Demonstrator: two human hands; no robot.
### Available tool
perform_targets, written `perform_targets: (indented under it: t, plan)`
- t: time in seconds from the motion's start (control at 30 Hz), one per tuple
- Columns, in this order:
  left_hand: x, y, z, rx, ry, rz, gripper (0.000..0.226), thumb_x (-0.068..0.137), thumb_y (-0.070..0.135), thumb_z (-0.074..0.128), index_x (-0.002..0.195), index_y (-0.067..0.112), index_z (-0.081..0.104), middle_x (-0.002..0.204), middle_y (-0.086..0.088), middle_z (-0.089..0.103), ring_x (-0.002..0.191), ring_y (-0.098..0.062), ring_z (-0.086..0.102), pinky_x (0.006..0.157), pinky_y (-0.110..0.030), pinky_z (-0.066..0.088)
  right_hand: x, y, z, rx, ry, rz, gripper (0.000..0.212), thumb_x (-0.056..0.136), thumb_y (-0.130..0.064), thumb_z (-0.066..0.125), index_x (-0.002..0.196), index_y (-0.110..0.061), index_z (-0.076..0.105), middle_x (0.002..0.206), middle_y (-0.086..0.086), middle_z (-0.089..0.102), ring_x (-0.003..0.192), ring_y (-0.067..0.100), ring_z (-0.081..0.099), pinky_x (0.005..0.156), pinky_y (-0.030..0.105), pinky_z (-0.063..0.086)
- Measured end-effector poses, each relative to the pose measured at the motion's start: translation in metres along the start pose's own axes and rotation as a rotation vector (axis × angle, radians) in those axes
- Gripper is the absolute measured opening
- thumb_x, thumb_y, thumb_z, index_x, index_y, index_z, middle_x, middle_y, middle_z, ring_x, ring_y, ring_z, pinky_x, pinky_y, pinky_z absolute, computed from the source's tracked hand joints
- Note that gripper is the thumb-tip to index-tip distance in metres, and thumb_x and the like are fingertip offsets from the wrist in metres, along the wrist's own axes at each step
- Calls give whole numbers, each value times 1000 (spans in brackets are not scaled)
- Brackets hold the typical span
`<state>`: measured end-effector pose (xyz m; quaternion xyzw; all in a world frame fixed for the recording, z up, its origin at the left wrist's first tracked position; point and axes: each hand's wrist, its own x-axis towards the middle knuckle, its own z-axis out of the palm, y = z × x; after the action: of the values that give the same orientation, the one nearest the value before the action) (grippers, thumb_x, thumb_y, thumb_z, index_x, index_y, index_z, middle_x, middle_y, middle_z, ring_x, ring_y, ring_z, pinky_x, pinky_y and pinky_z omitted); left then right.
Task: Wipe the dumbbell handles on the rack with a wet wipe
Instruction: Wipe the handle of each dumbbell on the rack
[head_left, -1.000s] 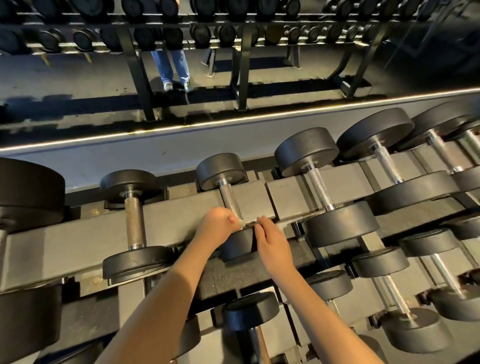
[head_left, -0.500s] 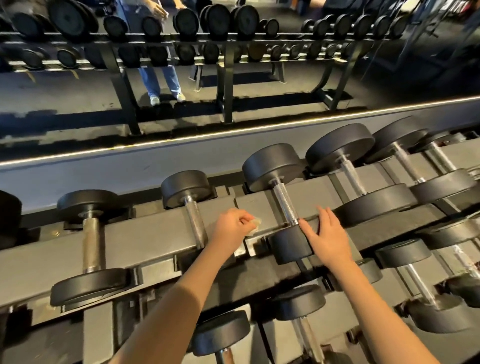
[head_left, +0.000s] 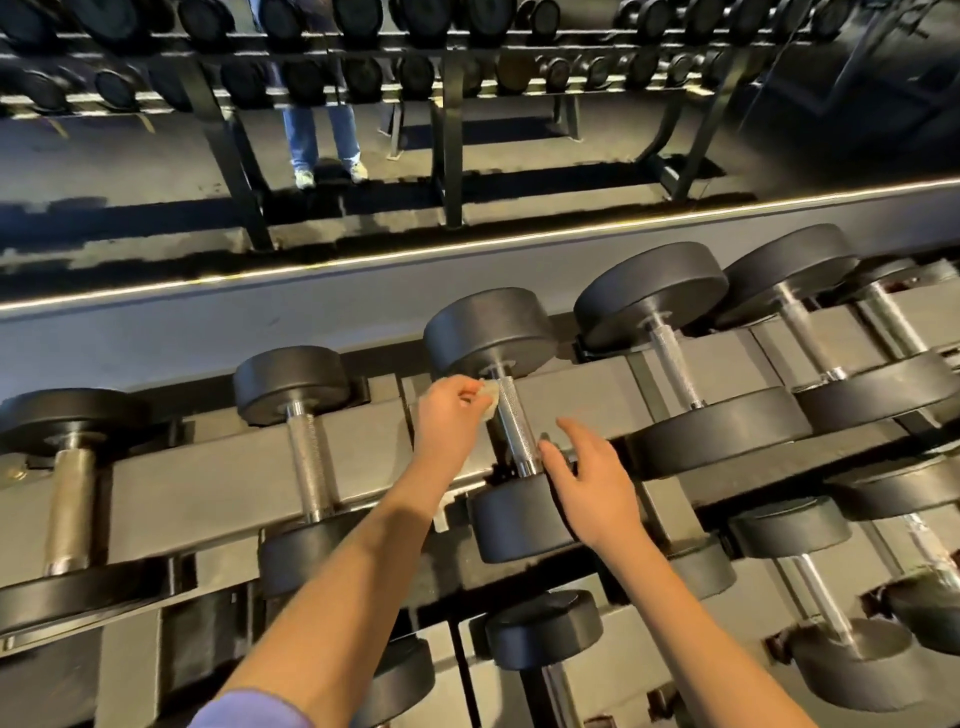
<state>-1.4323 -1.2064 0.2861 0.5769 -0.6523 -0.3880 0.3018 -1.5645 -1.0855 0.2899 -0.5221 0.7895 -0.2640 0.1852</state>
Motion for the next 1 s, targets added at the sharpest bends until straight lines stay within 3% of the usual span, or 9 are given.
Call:
perform_targets:
  t: [0.1,0.23,0.33,0.47,0.67,0.83,0.93,1.0]
  plan:
    - [12,2,9,-96,28,-62,16,86,17,67,101,10,70,92,0,66,80,-7,58,67,-5,43,1,3,1,16,14,-25,51,96,-48,43,138,-19,46,140,-1,49,130,13,39,104,28,32]
    - [11,5,26,-187,52,-144,16,86,14,67,102,10,70,93,-2,69,76,-3,58,75,-16,49,1,6,2,26,12,-30,50,97,-49,41,137,-20,48,138,-4,50,129,11,40,101,25,31]
    - [-4,3,31,-203,-12,-154,10,86,12,67,95,10,69,83,0,66,73,-4,58,65,-5,43,1,7,2,26,12,-41,53,95,-52,38,135,-20,50,136,-4,52,127,11,41,101,25,31]
    - [-19,3,31,-217,-70,-165,6,86,8,67,90,13,65,76,6,63,67,4,56,62,-2,42,0,5,-1,39,2,-24,57,91,-54,34,133,-19,52,134,-3,54,126,13,44,101,27,34]
    - [-7,9,32,-153,103,-80,17,90,13,61,104,9,69,97,2,61,74,5,53,64,3,36,1,3,-2,36,-1,-4,44,97,-43,43,133,-19,52,135,-4,53,127,11,41,94,18,26]
    - [-20,-7,36,-115,-27,-31,13,85,11,68,97,8,72,89,-2,69,74,-5,59,71,-9,46,0,1,-2,53,-11,21,40,97,-40,45,130,-19,55,133,-3,54,127,12,41,93,18,26]
    - [-26,-12,34,-119,-68,22,9,82,8,69,90,10,73,87,4,64,75,-3,58,70,-6,44,-1,0,-4,58,-9,34,38,98,-38,46,129,-19,56,133,-4,54,126,11,41,93,18,27]
    - [-19,-11,33,-124,-5,37,10,83,10,69,93,10,72,94,1,62,75,-1,56,70,-4,42,-1,-1,-3,65,-6,47,37,98,-37,46,129,-20,56,133,-5,54,127,11,41,94,19,28]
